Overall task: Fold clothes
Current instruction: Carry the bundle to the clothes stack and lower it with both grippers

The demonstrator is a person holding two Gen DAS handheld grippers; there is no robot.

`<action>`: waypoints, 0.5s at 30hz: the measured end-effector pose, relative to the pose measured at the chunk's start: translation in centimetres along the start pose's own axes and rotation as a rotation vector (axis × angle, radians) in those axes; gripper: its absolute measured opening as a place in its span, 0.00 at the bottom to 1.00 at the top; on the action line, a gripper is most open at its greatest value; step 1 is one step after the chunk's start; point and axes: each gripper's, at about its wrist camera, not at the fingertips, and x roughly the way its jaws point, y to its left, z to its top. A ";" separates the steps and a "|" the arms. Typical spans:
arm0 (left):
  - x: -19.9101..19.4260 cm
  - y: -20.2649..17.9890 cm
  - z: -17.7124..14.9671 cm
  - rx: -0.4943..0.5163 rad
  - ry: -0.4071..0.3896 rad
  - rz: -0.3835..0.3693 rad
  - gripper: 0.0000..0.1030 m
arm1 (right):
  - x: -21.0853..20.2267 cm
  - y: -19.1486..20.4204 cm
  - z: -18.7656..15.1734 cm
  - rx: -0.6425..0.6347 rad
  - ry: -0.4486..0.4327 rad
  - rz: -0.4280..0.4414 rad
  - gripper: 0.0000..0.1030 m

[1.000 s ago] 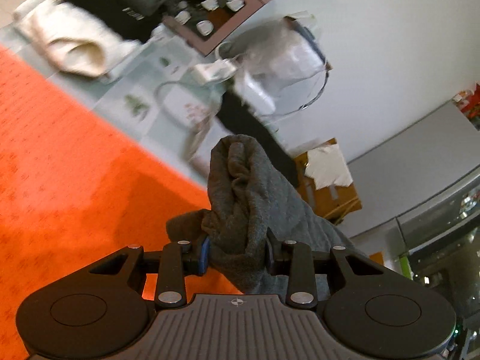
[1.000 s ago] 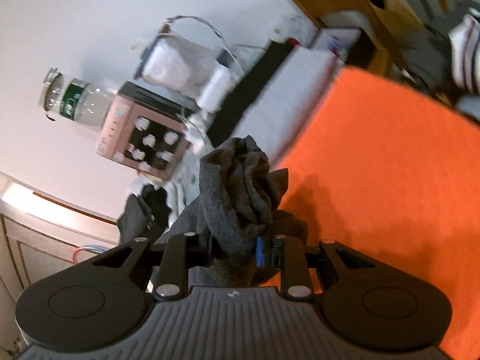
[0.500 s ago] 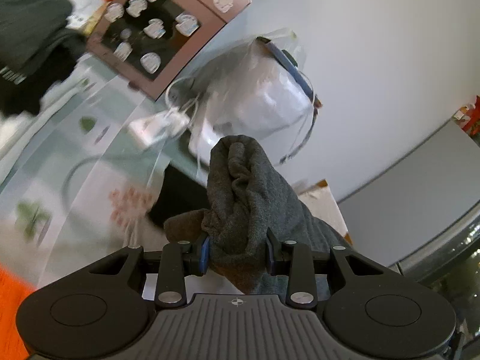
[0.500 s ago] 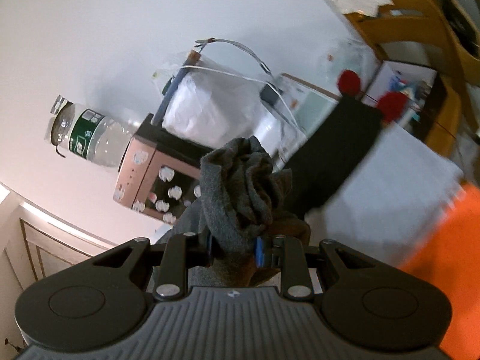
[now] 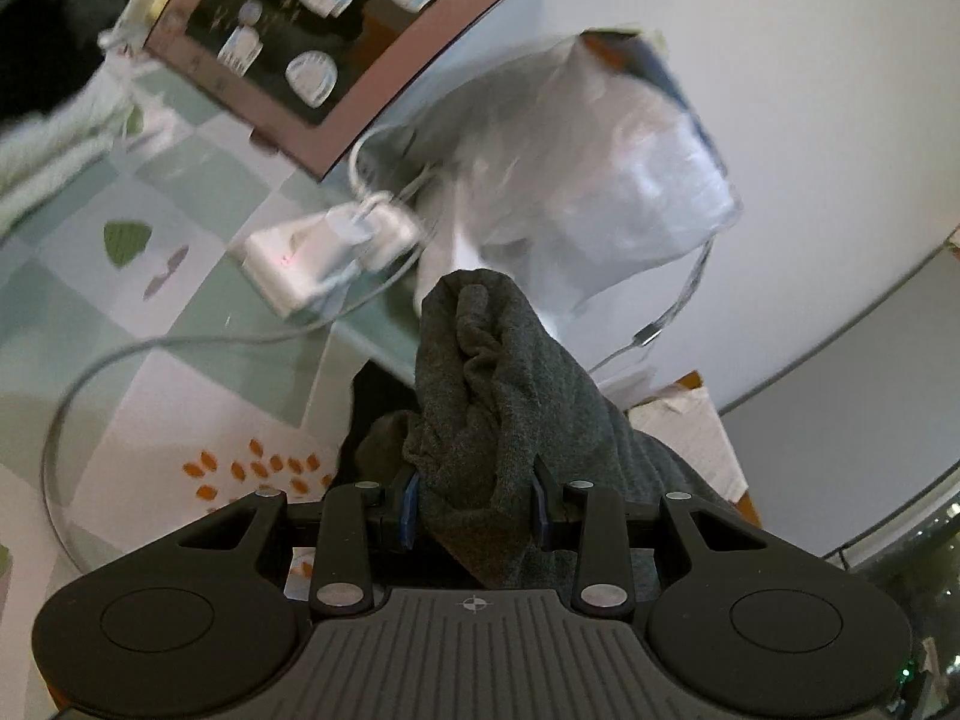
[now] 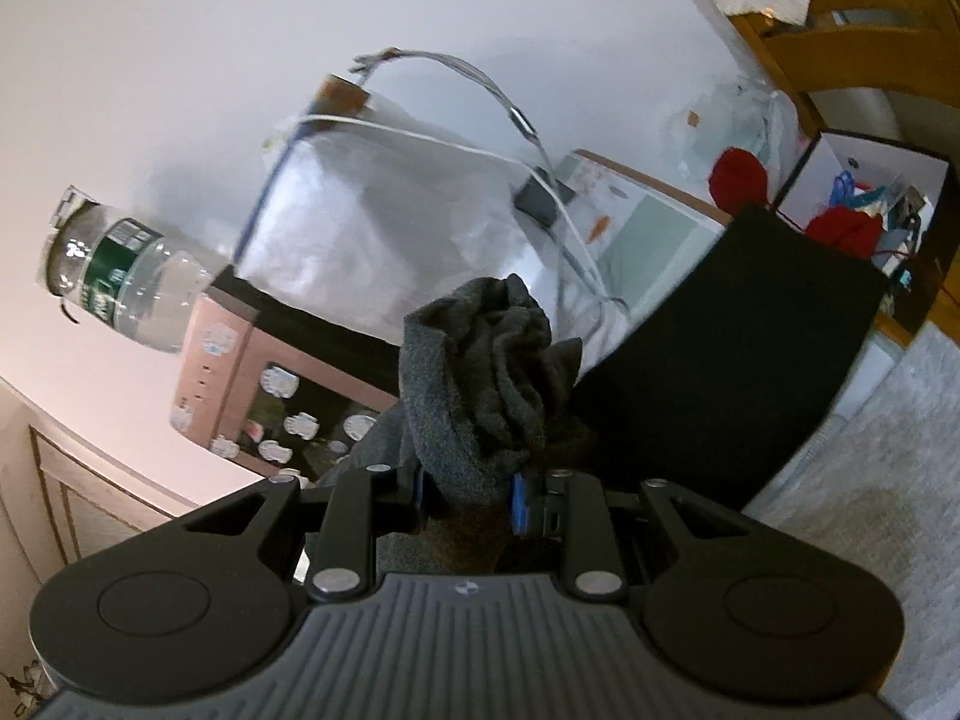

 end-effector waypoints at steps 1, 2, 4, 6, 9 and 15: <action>0.4 0.4 -0.2 -0.006 0.009 0.004 0.36 | 0.2 -0.5 -0.3 0.007 0.004 -0.008 0.28; 0.7 0.8 -0.4 -0.016 0.017 0.010 0.36 | 0.5 -1.2 -0.6 0.018 0.008 -0.016 0.28; 1.4 1.7 -0.8 -0.041 0.036 0.024 0.37 | 0.9 -2.5 -1.1 0.049 0.018 -0.032 0.28; 2.0 2.7 -1.2 -0.068 0.052 0.036 0.38 | 1.4 -3.7 -1.6 0.082 0.029 -0.040 0.29; 2.4 4.0 -1.5 -0.101 0.061 0.029 0.40 | 1.8 -5.0 -2.2 0.108 0.043 -0.049 0.31; 1.4 4.3 -0.7 -0.133 0.064 0.002 0.49 | 1.2 -4.2 -2.0 0.039 0.034 -0.076 0.45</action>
